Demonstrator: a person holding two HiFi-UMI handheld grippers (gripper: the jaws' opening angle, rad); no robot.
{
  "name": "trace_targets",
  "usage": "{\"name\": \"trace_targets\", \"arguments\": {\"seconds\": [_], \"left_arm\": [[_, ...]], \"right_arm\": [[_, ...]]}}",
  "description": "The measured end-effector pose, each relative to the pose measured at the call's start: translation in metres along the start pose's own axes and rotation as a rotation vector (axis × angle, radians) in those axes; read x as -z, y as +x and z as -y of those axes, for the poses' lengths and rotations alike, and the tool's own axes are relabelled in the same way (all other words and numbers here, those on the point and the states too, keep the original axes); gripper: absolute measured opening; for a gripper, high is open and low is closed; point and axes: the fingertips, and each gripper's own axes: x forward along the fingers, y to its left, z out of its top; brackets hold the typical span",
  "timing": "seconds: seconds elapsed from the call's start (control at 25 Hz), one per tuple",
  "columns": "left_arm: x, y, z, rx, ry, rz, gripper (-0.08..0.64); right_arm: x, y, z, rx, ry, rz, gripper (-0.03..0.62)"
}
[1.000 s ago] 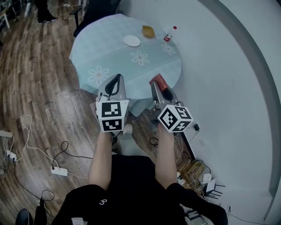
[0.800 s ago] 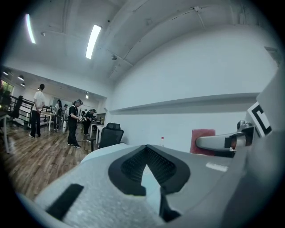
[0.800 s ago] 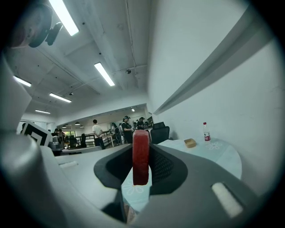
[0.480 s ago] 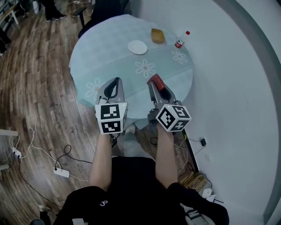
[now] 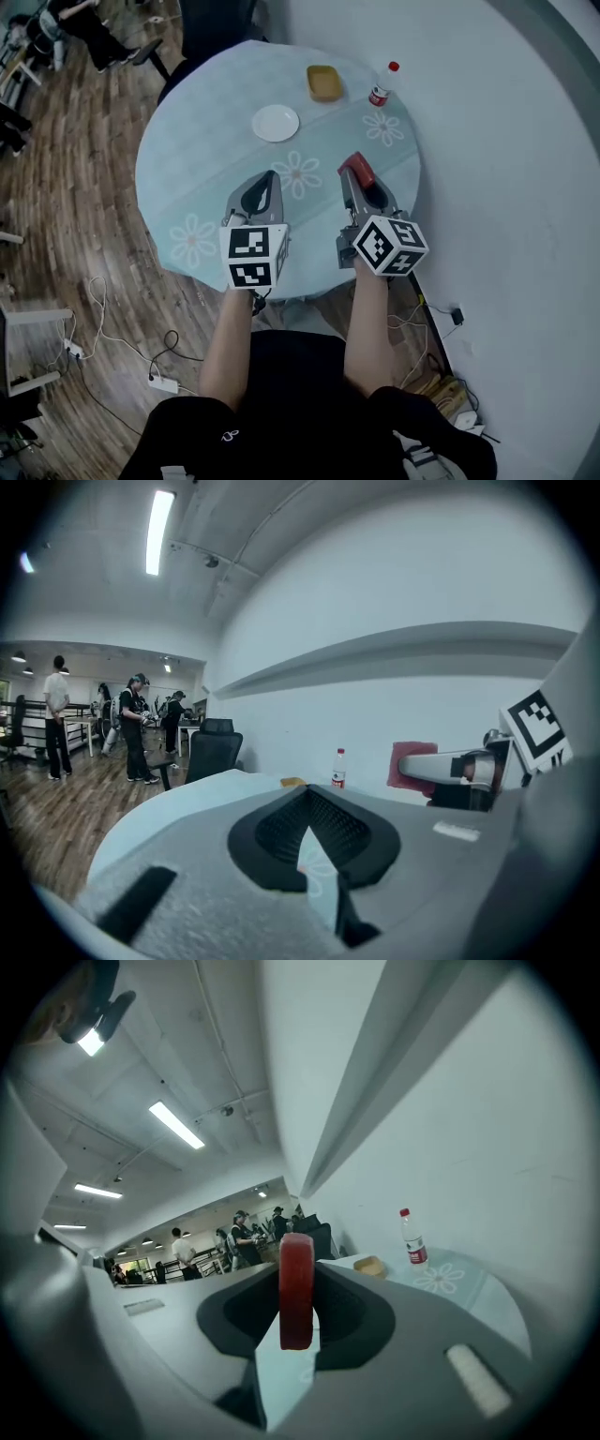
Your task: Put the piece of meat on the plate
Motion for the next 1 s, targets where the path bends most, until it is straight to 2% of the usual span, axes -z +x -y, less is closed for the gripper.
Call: {"name": "trace_targets", "arguments": {"seconds": [0.12,0.28,0.56,0.76,1.0], "left_arm": [[0.007,0.020,0.009,0.010,0.011,-0.034,-0.005],[0.013,0.038,0.002,-0.003,0.006,-0.064,-0.005],[0.030,0.053,-0.036,-0.048,-0.026,-0.105,-0.005],[0.039,0.066,-0.060,-0.054,-0.066,-0.131,-0.005],[0.052,0.079,-0.119,-0.104,-0.134,-0.156,-0.005]], "right_arm": [[0.002,0.006,0.029,0.031,0.037,-0.011,0.103],[0.013,0.025,0.038,0.018,0.059,-0.039,0.103],[0.040,0.068,0.020,-0.043,0.075,-0.104,0.103],[0.049,0.097,0.014,-0.050,0.082,-0.147,0.103],[0.072,0.134,-0.001,-0.066,0.083,-0.210,0.103]]}}
